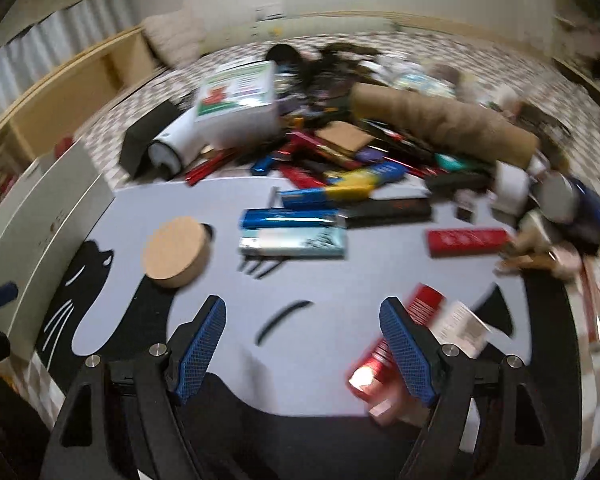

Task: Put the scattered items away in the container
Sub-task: 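Move the right tool into the pile toward the white UV gel polish box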

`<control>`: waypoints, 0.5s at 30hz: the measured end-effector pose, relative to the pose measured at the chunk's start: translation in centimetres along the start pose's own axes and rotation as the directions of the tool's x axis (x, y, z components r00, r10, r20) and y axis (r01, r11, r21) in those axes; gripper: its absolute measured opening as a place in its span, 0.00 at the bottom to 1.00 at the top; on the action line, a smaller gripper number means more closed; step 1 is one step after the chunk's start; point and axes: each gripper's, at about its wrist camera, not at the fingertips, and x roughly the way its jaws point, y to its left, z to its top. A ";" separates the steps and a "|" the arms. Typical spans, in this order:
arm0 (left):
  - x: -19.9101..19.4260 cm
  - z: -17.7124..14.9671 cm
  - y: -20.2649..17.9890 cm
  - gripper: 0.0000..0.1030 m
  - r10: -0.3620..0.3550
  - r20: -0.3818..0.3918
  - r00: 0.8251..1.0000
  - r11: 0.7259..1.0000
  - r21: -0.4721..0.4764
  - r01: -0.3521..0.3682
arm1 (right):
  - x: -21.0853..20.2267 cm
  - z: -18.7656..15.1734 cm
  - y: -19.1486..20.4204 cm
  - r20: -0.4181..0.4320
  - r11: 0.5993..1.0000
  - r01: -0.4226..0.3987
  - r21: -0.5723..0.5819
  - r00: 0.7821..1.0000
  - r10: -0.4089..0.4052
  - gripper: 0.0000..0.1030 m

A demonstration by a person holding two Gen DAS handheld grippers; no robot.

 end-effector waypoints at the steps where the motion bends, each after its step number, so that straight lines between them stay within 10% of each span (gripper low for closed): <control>1: 0.0 0.0 0.0 1.00 -0.001 0.000 1.000 1.000 0.001 0.001 | -0.1 -0.2 -0.5 -0.007 1.000 0.013 0.020 1.000 -0.012 0.79; 15: 0.7 -0.3 -0.6 1.00 0.013 -0.008 1.000 1.000 0.012 -0.013 | 1.3 0.2 -2.2 -0.001 0.985 0.171 0.037 0.985 -0.171 0.59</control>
